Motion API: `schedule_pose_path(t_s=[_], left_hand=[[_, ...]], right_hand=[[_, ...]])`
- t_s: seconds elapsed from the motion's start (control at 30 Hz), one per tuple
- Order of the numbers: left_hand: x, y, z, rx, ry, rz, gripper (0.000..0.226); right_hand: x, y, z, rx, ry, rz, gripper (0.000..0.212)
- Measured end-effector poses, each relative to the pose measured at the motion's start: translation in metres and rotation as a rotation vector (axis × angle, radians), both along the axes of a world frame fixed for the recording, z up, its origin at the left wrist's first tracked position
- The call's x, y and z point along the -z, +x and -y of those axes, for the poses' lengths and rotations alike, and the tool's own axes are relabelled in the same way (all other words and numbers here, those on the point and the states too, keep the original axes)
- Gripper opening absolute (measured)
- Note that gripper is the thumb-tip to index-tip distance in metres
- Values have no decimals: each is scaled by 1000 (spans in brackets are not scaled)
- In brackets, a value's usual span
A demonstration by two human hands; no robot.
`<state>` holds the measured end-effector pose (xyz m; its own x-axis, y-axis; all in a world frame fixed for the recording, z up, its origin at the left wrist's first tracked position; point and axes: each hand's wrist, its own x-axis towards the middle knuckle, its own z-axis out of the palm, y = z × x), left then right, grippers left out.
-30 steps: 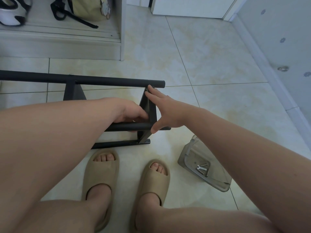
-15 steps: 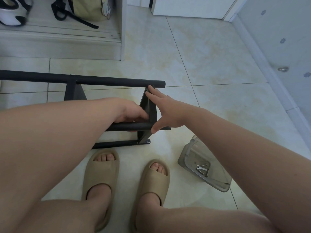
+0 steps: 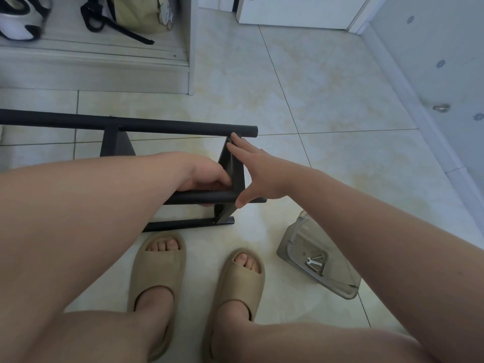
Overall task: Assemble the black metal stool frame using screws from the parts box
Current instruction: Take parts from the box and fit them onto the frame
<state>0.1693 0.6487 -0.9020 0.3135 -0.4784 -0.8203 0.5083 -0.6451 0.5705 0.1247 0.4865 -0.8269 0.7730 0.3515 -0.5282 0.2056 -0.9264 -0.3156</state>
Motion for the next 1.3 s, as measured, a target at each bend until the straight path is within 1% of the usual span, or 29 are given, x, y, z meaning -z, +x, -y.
schedule_pose_path(t_s=[0.13,0.23,0.37,0.5,0.63,0.77,1.03,1.17,1.3], left_hand=[[3,0,0,-3,49,77,19],[0,0,1,3,35,63,15],[-3,0,-1,27,-17,12,17],[-3,0,-2,14,-16,-7,17],[1,-1,0,-18,31,41,13],[1,-1,1,-2,34,65,15],[1,1,-1,-5,0,-23,19],[3,0,-1,-23,28,21,14],[1,0,0,-1,13,51,15]], right_hand=[[0,-1,0,0,3,-2,130],[0,-1,0,3,5,-2,130],[0,0,-1,2,5,-4,130],[0,0,0,2,4,-1,130],[1,0,0,6,9,-7,130],[2,0,1,9,9,-4,131],[3,0,0,8,5,-1,131],[2,0,0,6,8,-3,131],[1,0,0,6,8,-4,130]])
